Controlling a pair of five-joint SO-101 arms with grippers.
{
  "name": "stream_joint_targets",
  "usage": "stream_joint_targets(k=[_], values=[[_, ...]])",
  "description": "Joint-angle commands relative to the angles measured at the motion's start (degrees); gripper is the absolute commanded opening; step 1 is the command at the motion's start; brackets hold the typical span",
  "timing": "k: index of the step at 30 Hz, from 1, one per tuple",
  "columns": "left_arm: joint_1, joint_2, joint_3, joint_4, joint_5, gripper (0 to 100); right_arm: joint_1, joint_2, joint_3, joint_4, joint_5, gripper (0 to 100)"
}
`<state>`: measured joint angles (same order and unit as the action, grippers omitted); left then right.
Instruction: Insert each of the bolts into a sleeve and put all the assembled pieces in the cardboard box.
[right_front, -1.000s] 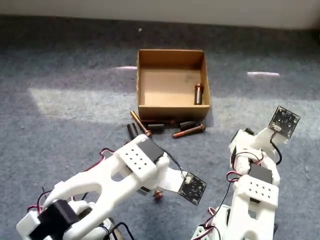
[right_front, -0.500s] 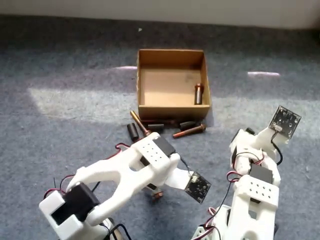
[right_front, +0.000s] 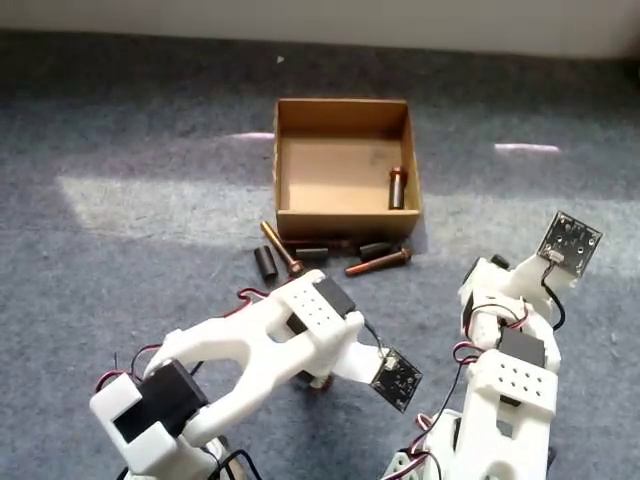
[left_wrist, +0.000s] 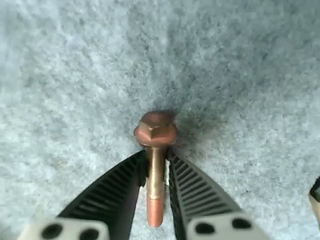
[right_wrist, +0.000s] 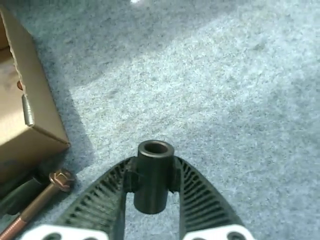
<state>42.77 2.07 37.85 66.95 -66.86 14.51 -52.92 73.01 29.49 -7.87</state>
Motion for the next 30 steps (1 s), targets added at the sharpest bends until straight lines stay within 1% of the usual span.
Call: stream_joint_targets(k=[1,7,11,17,21,24,30], values=[[1.9,0.1,-1.8,-1.3,-0.5,4,0.6,-1.5,-0.8,-1.5,0.6,0.5],[1.2,-0.1,-1.8,-1.2,-0.2,1,0.5,-1.5,-0.8,-1.5,0.6,0.5],[-1.2,-0.6,-1.9,-1.1,6.0,1,0.4,-1.4,-0.8,-1.5,0.6,0.5],[-7.5,-1.5,-1.8,-1.3,11.3,1,0.2,-1.1,-0.8,-1.5,0.6,0.5],[-12.6,-8.7,0.1,-1.6,16.6,1,0.2,-1.1,-0.7,-1.5,0.5,0.5],[-15.0,-16.6,2.7,-3.3,23.3,1,0.0,-1.2,-0.7,-1.5,0.4,0.5],[-18.2,-33.7,8.0,-8.5,35.3,1,-3.6,-1.5,-0.7,-1.5,0.4,0.5]])
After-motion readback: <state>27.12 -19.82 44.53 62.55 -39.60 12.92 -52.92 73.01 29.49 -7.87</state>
